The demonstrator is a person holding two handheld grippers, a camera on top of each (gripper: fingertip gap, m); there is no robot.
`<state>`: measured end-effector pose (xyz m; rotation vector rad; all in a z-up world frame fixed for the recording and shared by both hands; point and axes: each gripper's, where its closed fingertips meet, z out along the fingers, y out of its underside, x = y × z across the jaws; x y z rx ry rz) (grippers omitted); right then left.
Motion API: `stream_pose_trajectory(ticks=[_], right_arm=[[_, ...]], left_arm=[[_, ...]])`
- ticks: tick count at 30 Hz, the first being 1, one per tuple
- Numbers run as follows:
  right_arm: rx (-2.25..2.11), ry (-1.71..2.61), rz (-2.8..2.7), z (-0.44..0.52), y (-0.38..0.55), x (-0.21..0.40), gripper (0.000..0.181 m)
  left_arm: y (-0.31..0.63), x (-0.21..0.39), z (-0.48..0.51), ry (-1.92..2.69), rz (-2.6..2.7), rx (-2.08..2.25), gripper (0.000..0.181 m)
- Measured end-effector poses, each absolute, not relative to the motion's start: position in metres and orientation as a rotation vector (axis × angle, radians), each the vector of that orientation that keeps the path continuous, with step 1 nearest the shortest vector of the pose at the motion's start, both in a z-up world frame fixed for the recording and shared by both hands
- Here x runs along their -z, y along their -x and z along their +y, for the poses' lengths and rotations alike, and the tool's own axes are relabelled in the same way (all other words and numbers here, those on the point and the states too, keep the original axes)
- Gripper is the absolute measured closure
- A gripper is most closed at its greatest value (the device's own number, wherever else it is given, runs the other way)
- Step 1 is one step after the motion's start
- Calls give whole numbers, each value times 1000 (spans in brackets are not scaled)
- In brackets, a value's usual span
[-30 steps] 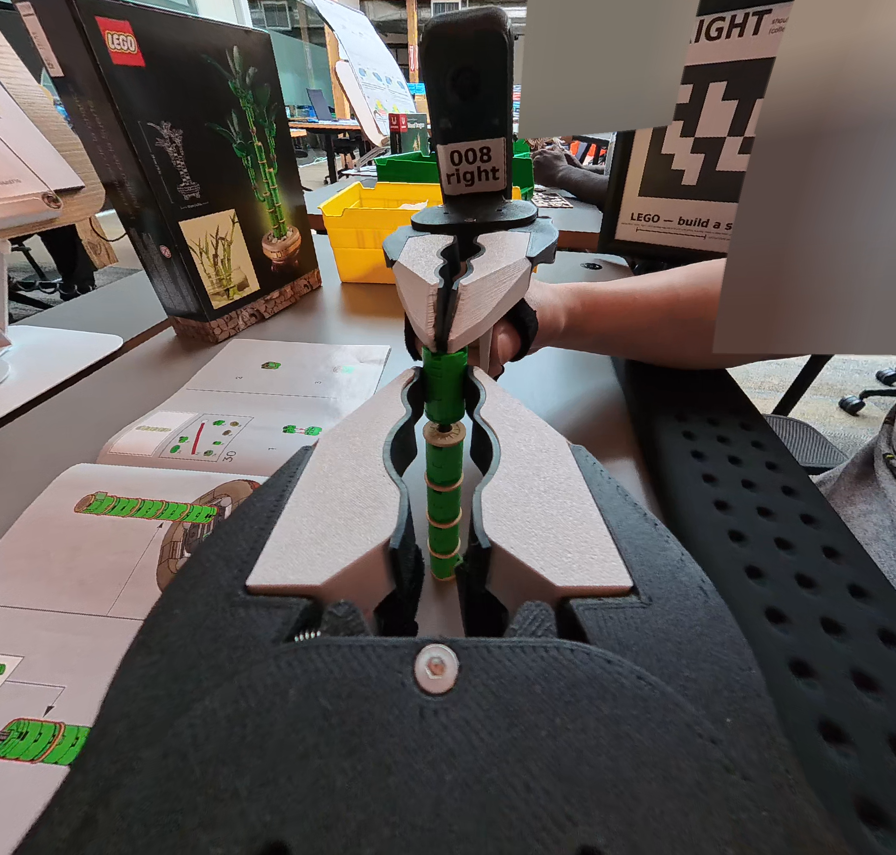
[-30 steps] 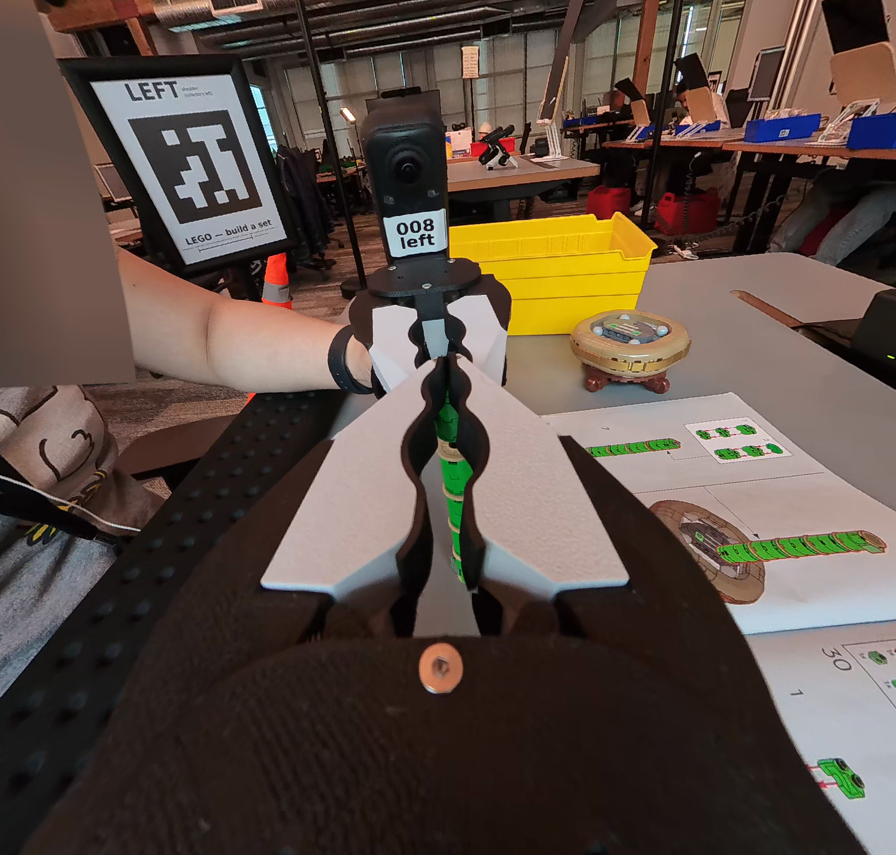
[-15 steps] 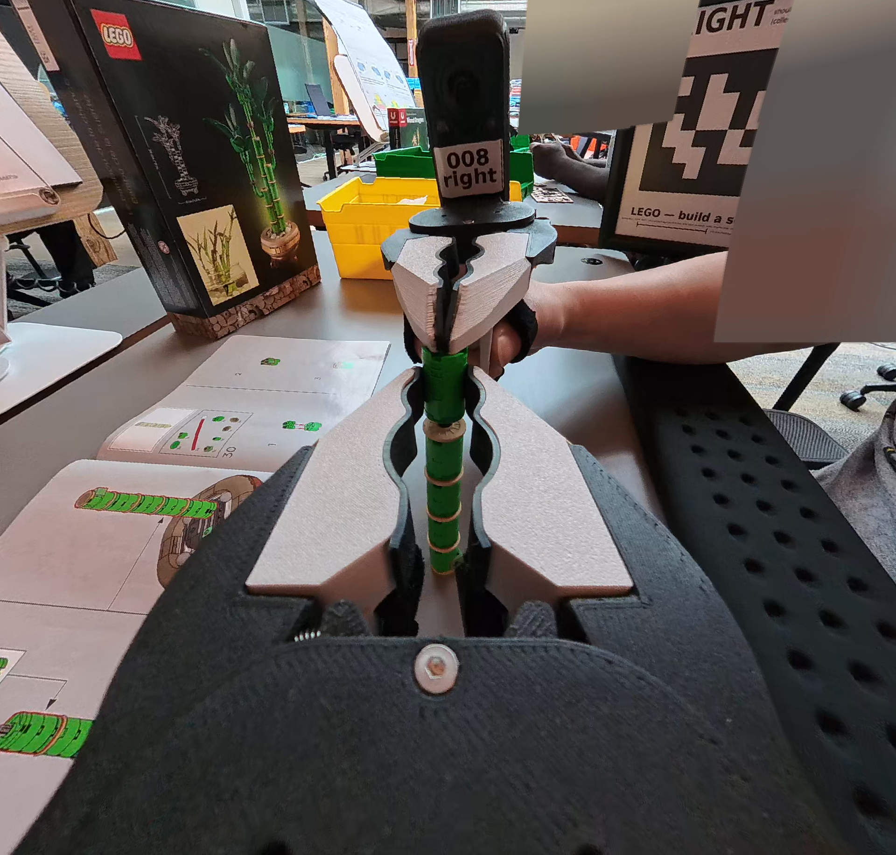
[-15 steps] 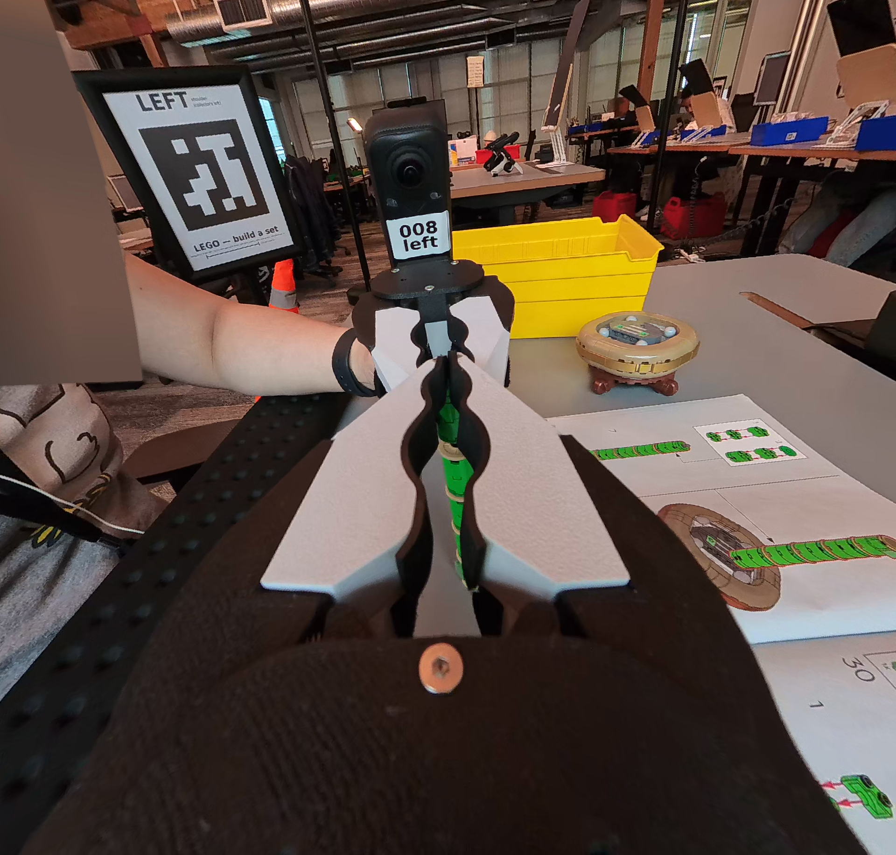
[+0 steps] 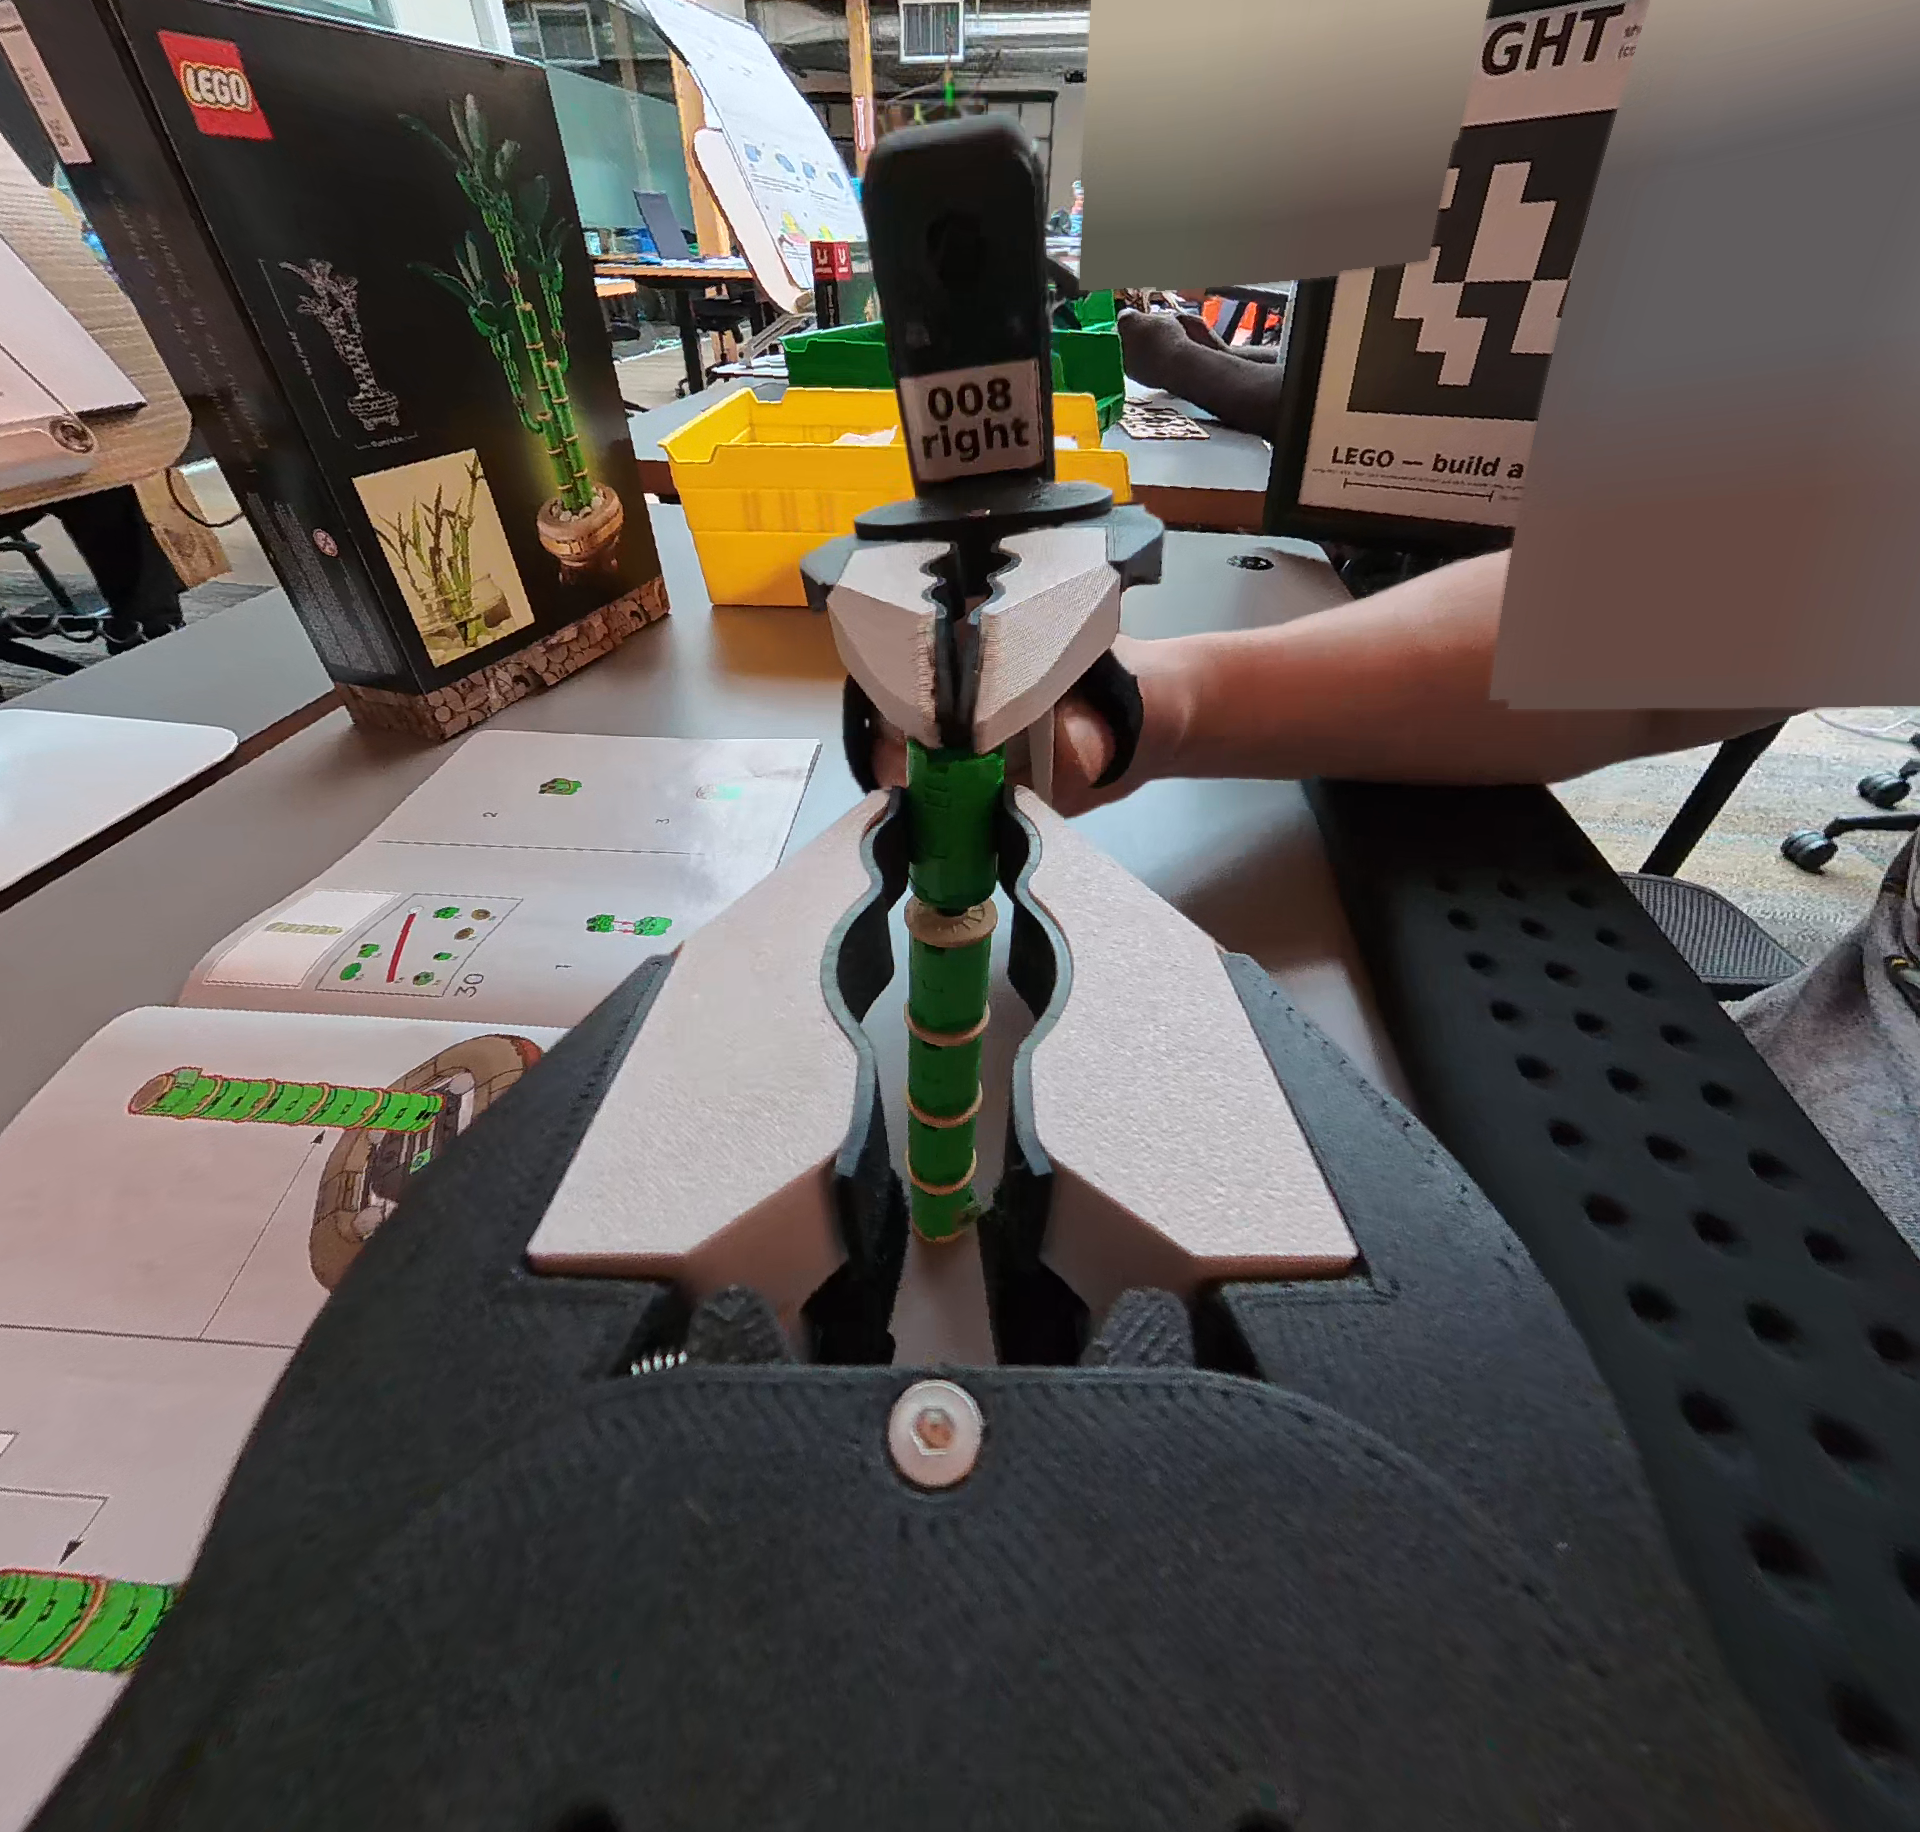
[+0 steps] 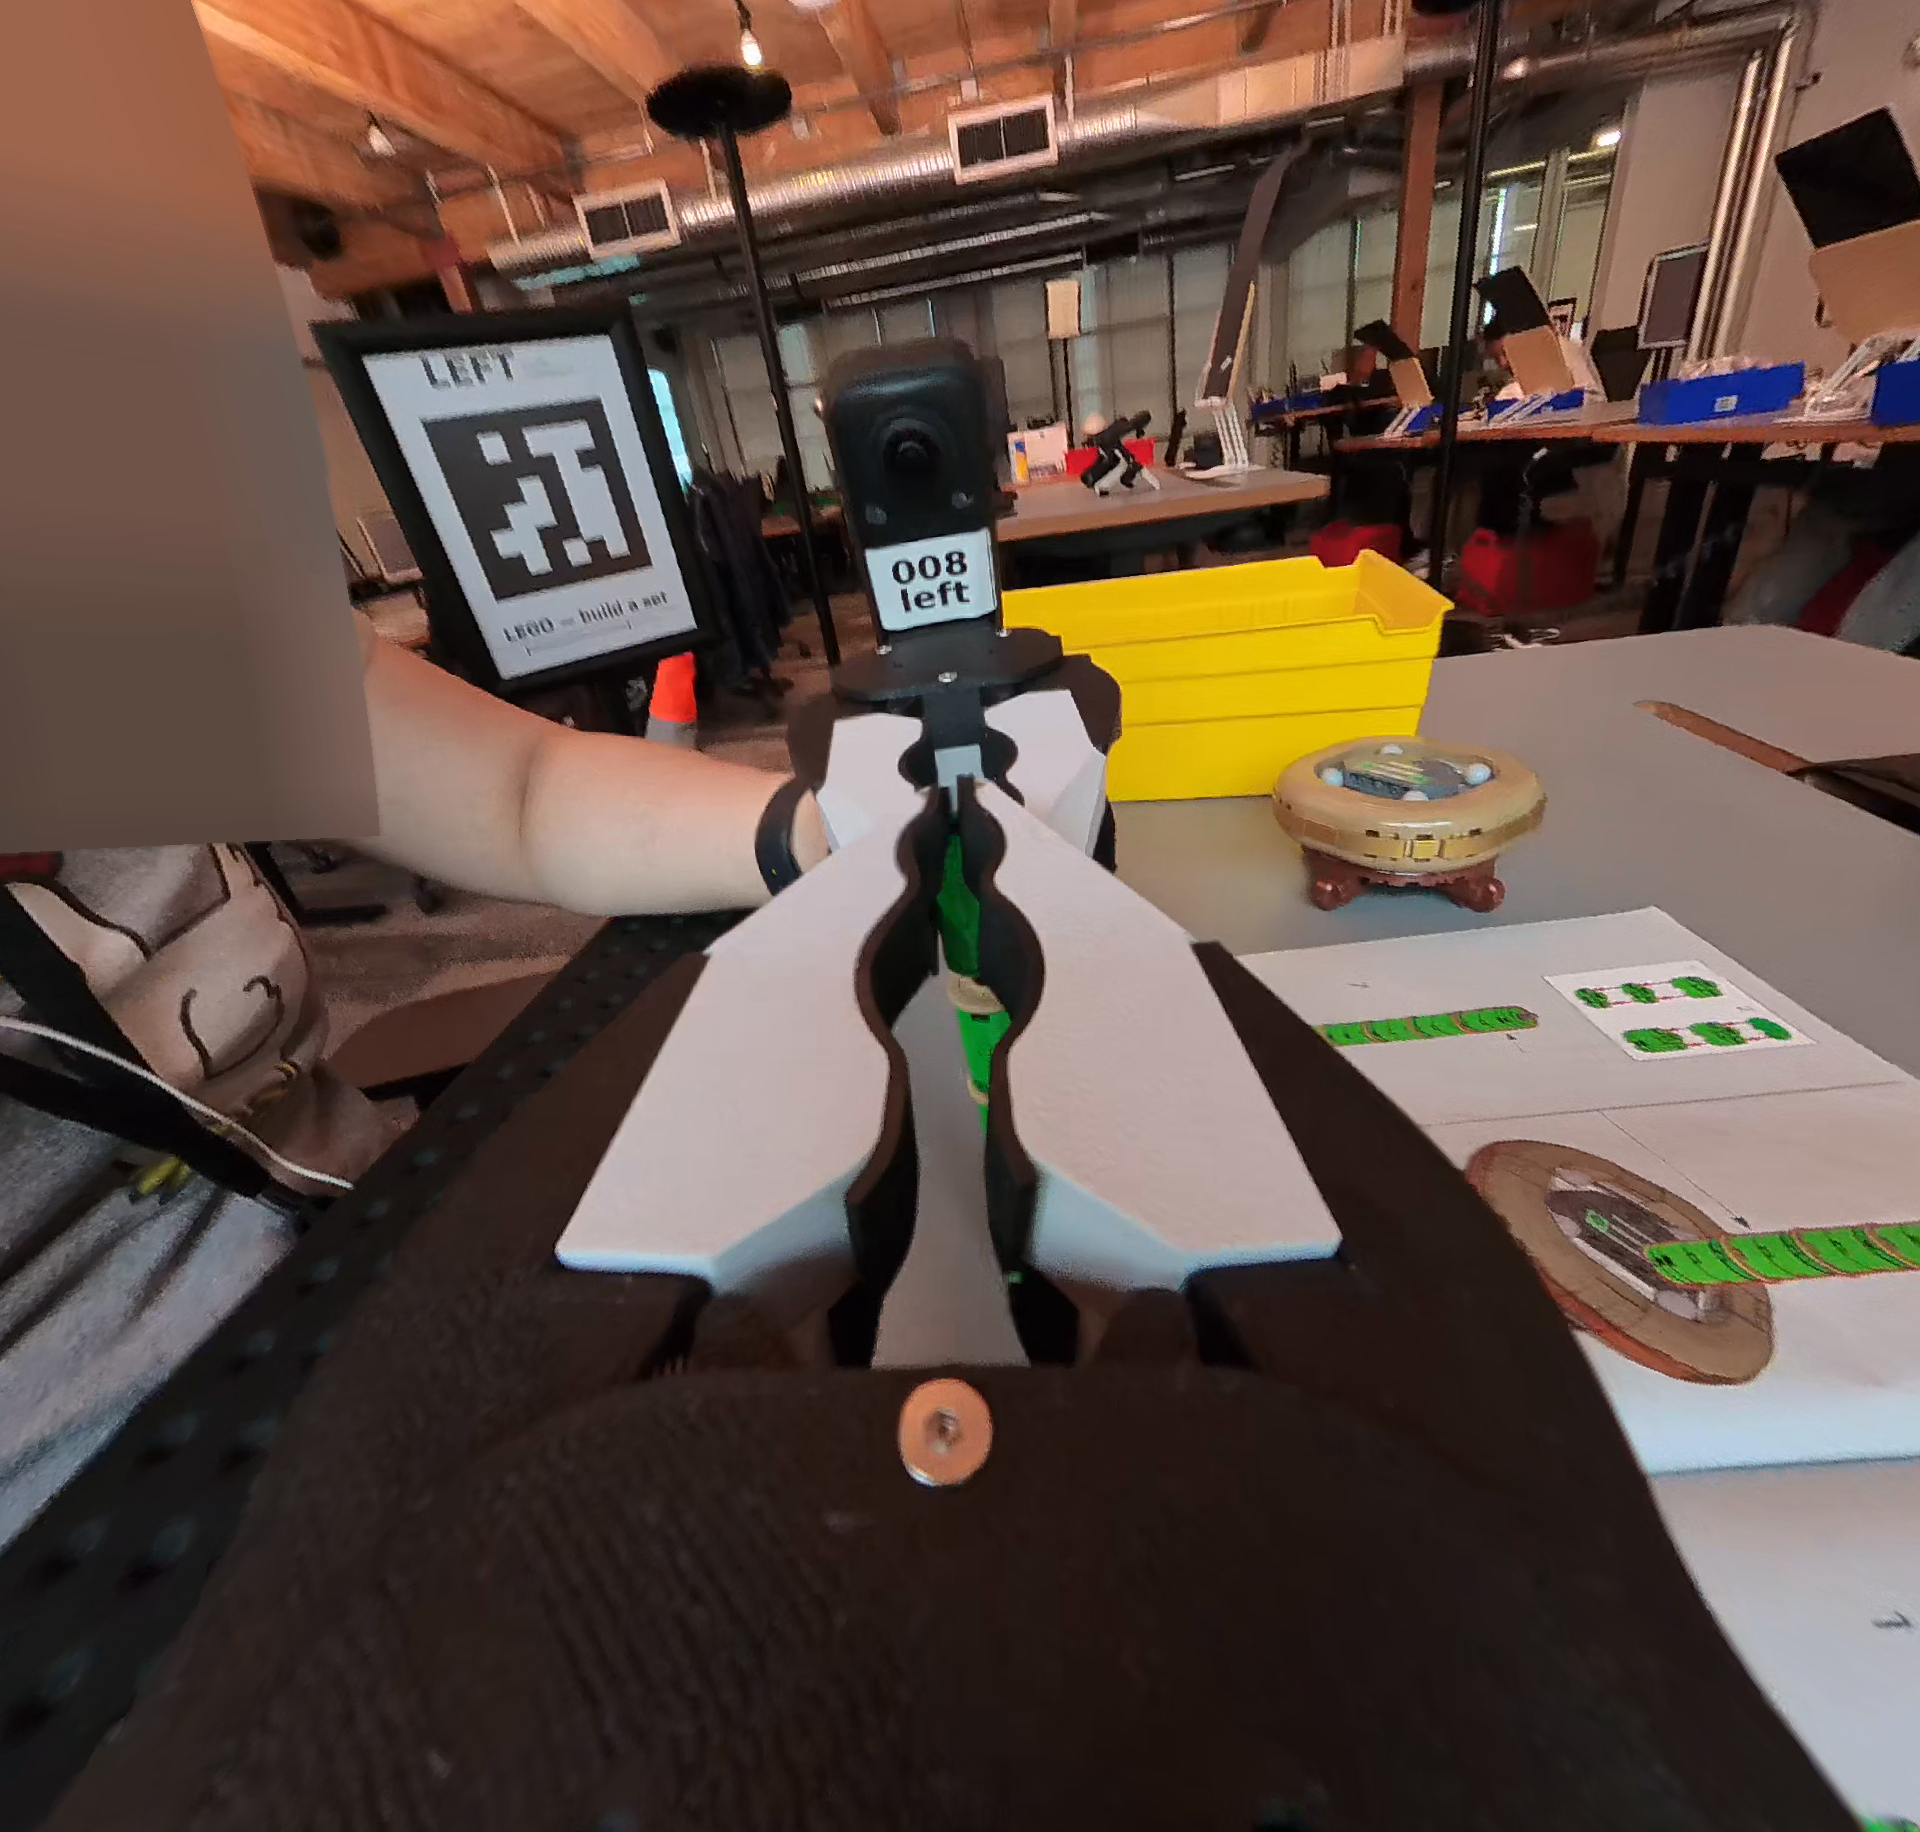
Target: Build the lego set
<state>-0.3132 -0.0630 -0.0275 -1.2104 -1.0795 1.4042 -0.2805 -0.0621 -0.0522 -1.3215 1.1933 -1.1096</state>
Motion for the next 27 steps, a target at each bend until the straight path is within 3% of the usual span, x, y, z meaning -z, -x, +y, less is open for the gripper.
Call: stream_pose_trajectory(ticks=[4,8,19,27], right_arm=[[-1491,1093,-850,-48,295,-10,162],[-1350,1201,-1031,-52,299,16,157],[-1400,1239,-1096,-62,311,27,180],[-1448,1254,-1047,-56,309,28,176]], left_arm=[[281,52,-60,1322,1190,1103,166],[282,52,-63,1306,1198,1098,166],[281,53,-63,1312,1188,1104,166],[303,29,-61,1260,1108,1162,157]])
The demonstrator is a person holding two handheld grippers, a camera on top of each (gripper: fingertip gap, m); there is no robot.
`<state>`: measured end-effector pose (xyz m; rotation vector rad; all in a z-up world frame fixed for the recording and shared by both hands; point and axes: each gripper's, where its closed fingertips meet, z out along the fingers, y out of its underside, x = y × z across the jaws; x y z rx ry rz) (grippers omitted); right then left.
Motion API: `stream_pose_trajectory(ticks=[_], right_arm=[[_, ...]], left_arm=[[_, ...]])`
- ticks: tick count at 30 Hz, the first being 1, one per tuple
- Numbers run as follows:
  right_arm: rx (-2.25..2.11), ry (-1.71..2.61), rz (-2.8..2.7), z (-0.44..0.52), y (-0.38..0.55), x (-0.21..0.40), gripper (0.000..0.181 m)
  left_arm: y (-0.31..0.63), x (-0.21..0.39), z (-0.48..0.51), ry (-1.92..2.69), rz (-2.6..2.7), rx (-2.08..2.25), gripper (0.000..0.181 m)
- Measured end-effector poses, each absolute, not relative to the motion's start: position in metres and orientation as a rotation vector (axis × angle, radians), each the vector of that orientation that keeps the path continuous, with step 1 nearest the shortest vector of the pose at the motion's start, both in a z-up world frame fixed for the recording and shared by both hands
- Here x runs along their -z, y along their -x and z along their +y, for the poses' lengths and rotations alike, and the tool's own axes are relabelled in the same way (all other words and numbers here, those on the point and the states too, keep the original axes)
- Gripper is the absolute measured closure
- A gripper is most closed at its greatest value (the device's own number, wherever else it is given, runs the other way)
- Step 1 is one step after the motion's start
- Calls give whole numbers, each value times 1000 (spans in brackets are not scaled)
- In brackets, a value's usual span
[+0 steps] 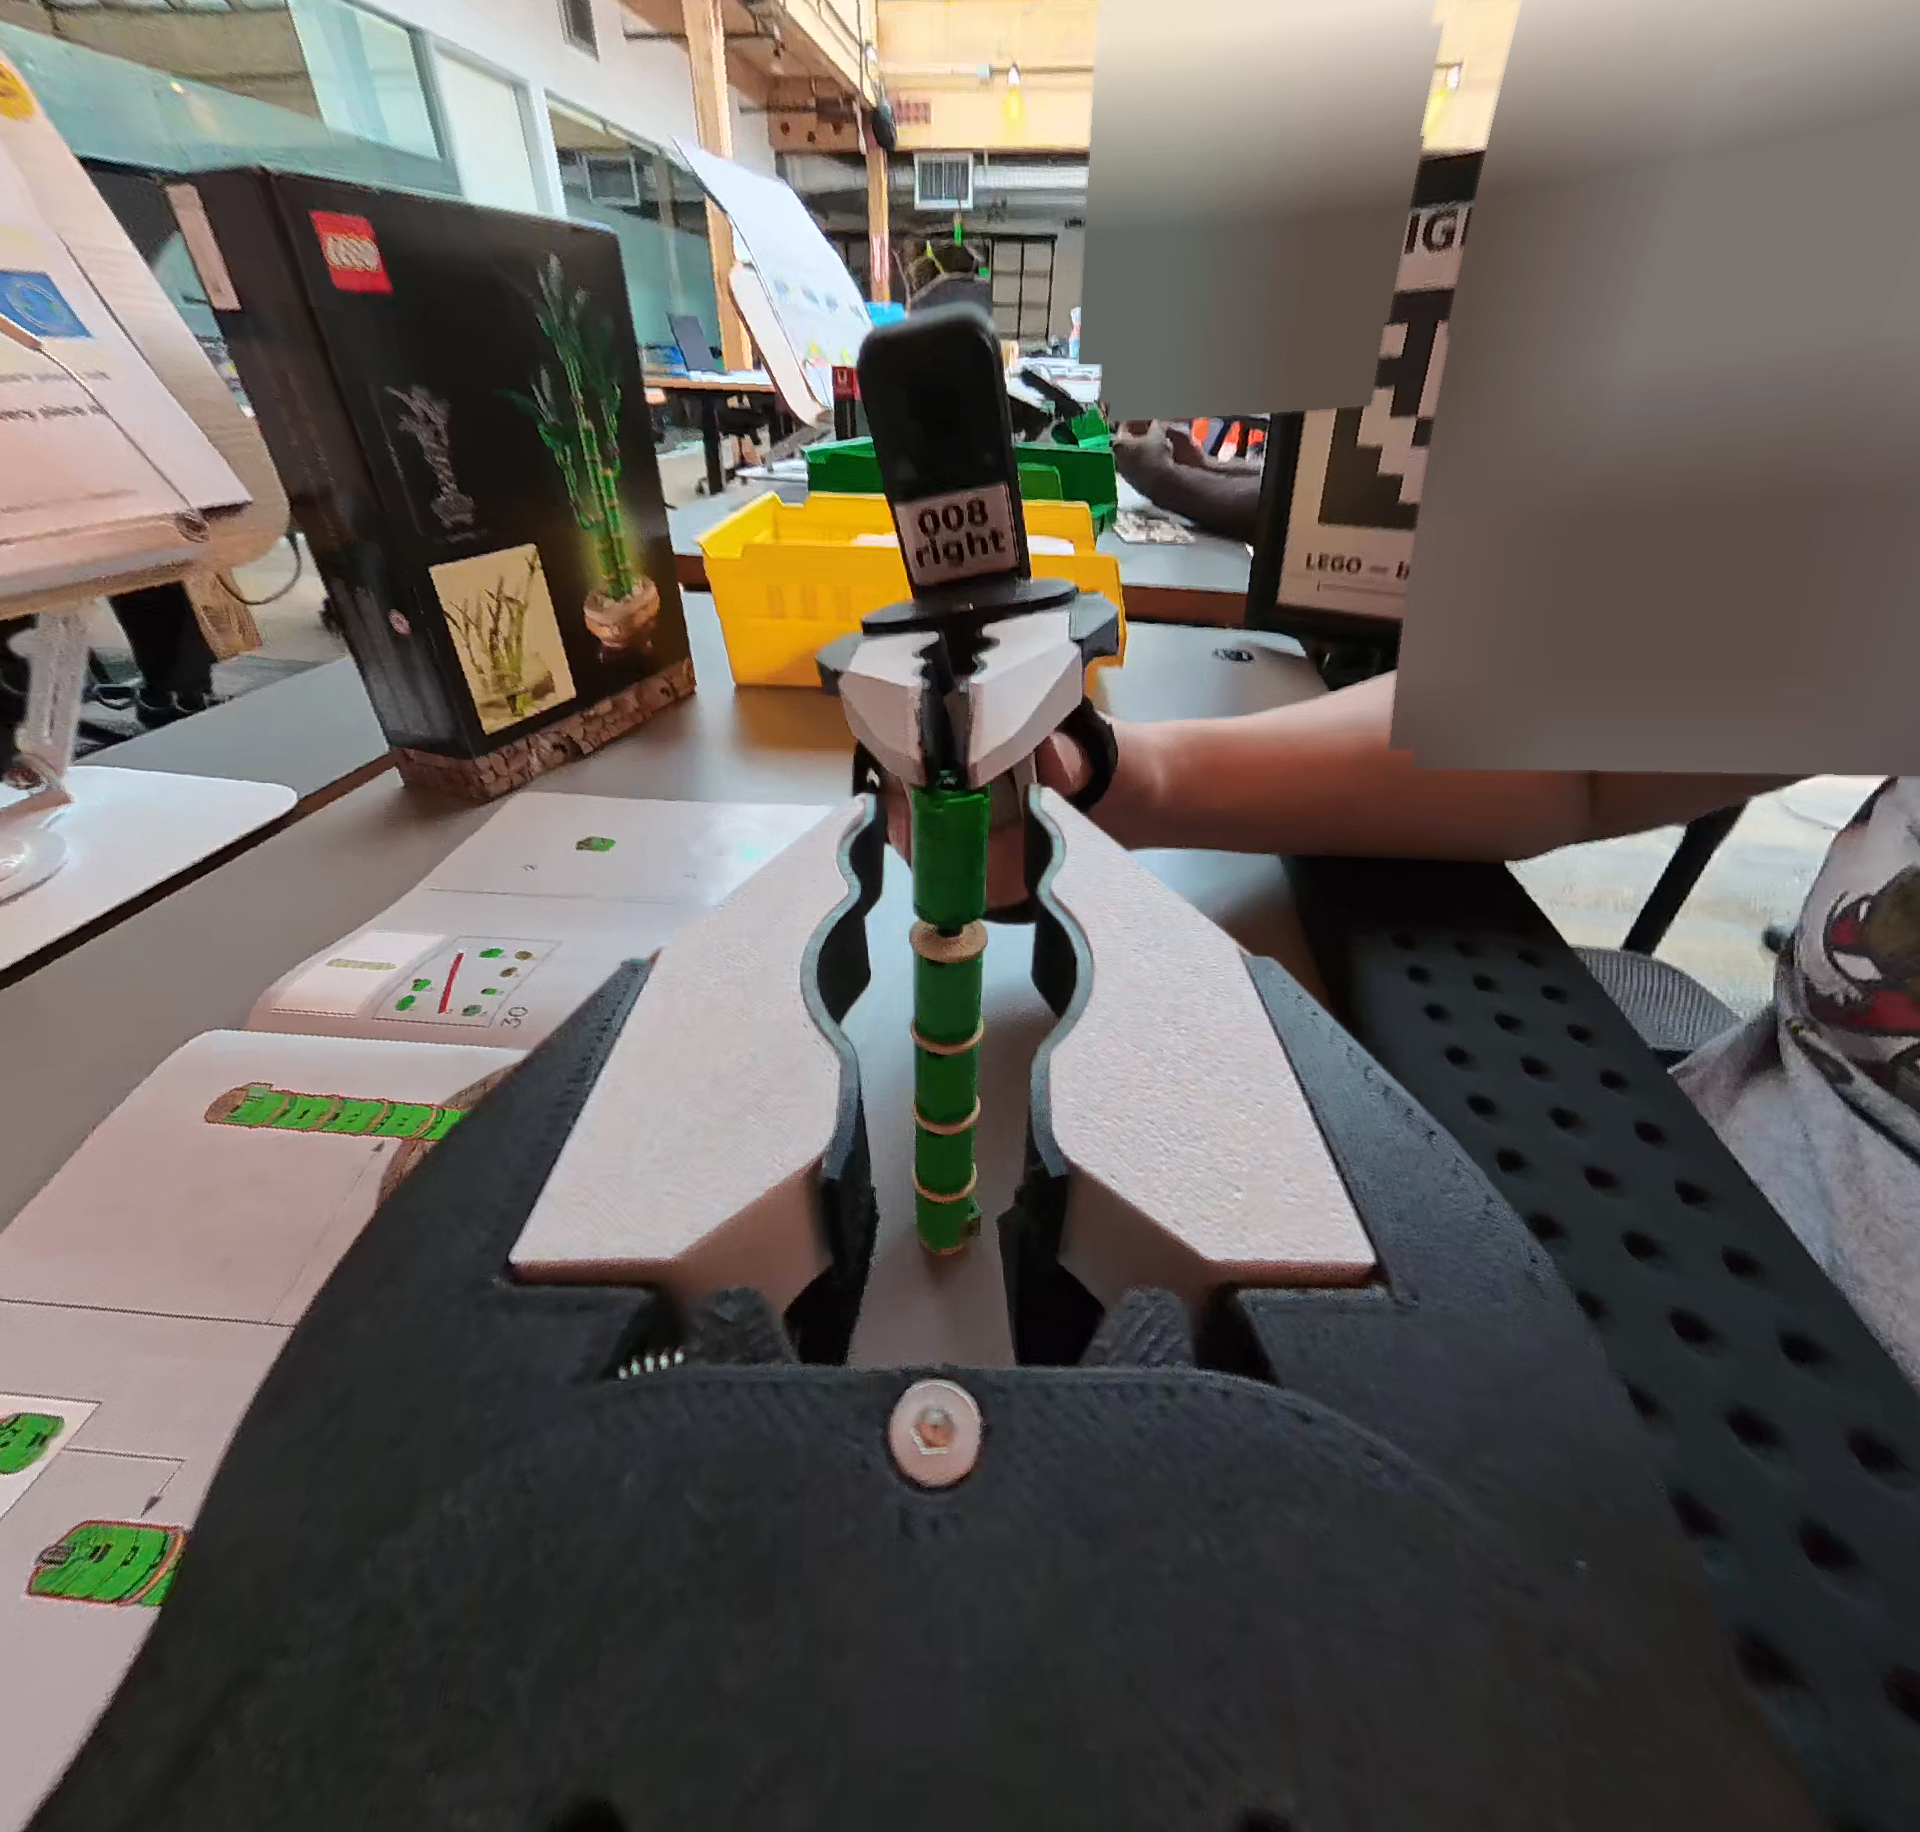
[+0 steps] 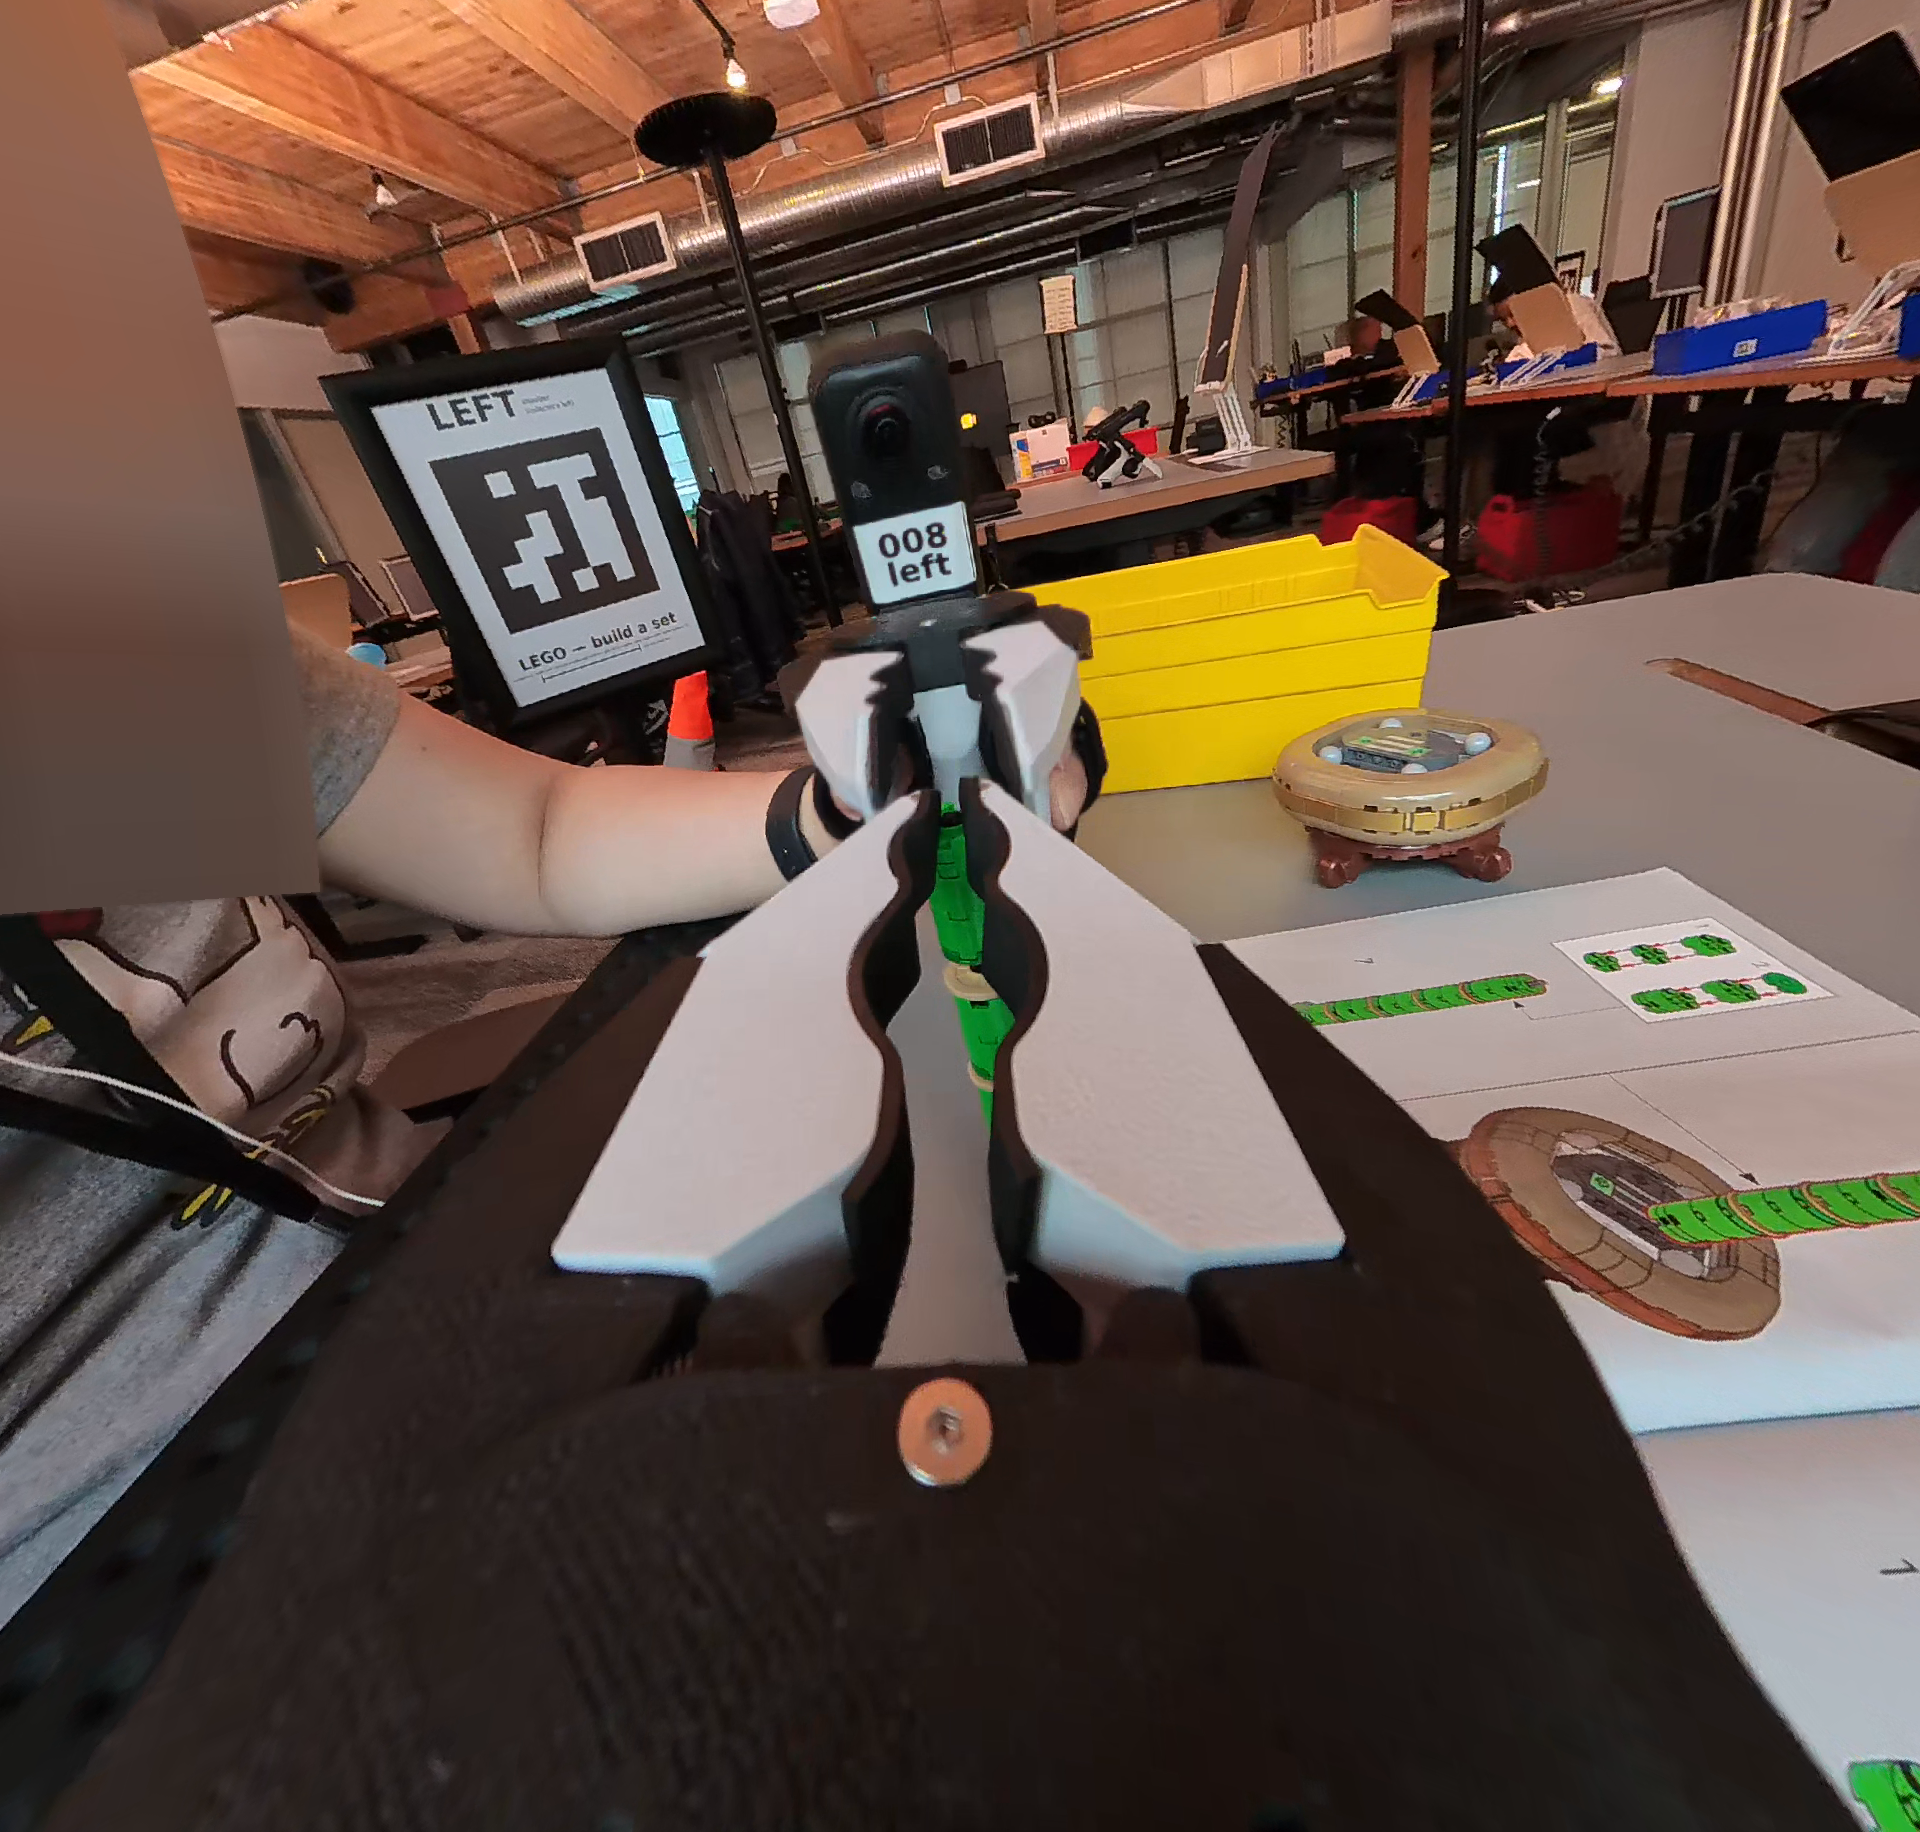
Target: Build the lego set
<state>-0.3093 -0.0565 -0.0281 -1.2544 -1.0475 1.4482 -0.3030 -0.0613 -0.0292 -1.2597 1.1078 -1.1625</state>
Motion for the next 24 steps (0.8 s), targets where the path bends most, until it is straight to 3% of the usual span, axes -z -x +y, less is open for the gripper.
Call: stream_pose_trajectory(ticks=[4,6,16,24], right_arm=[[-1473,1266,-1048,-57,312,30,165],[-1491,1261,-1048,-59,313,29,171],[-1479,1255,-1042,-57,311,29,171],[-1507,1257,-1023,-56,312,29,169]], left_arm=[[304,24,-59,1247,1093,1153,160],[301,25,-61,1243,1109,1163,161],[298,29,-60,1260,1112,1180,164],[299,32,-62,1254,1129,1196,156]])
